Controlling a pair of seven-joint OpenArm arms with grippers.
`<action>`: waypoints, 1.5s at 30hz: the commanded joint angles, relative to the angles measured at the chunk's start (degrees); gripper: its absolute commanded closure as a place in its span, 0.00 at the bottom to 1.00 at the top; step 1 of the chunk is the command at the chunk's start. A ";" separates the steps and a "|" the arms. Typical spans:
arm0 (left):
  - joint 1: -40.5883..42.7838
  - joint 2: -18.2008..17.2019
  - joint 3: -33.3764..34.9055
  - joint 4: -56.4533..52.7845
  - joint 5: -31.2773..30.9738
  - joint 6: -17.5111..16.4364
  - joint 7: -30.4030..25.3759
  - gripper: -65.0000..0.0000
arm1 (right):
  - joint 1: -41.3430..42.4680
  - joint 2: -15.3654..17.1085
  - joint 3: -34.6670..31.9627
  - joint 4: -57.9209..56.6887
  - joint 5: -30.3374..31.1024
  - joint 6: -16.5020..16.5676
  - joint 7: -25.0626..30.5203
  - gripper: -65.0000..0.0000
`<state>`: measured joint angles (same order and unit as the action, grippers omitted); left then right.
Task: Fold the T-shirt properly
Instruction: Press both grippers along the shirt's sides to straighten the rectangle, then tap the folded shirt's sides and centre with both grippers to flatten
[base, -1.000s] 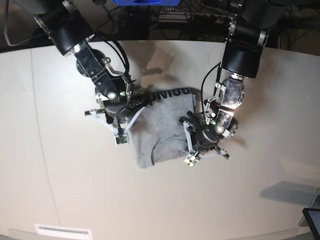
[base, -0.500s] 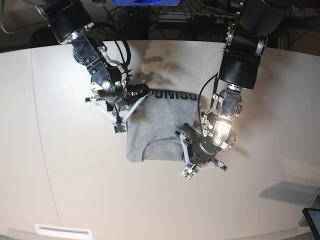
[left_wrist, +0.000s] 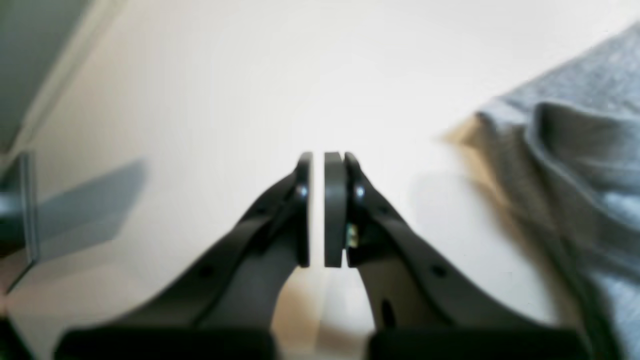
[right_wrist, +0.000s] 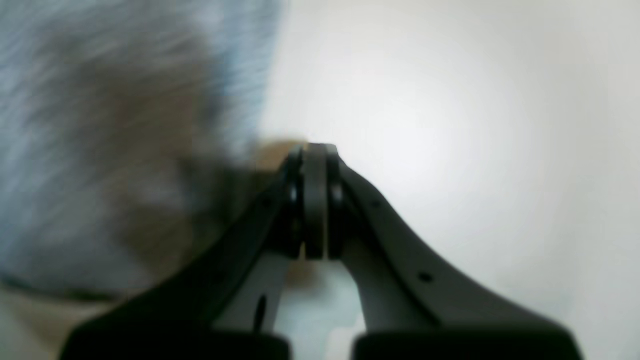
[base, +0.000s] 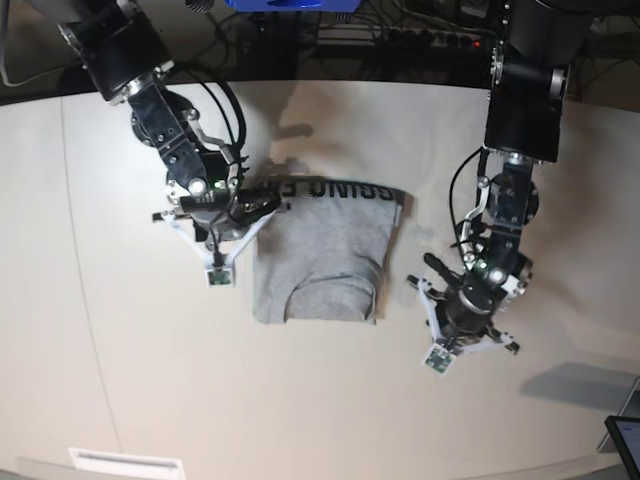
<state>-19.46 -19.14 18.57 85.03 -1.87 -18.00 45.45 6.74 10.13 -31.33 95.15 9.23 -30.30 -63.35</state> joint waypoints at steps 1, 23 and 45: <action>1.31 -1.22 -2.44 2.48 -0.02 0.20 -0.48 0.95 | 1.04 1.08 1.75 1.24 -0.75 -1.83 1.07 1.00; 30.76 3.18 -17.47 14.44 0.07 0.02 -10.68 0.95 | -3.45 -0.86 2.72 13.90 -0.49 -3.15 2.39 1.00; 23.11 11.09 -8.77 3.45 0.07 0.28 -10.42 0.95 | -7.93 -0.59 5.88 16.27 -0.58 -3.32 4.93 1.00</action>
<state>3.66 -8.03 9.58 88.27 -1.96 -16.91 32.97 -2.17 9.32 -25.87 110.32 9.08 -33.52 -59.66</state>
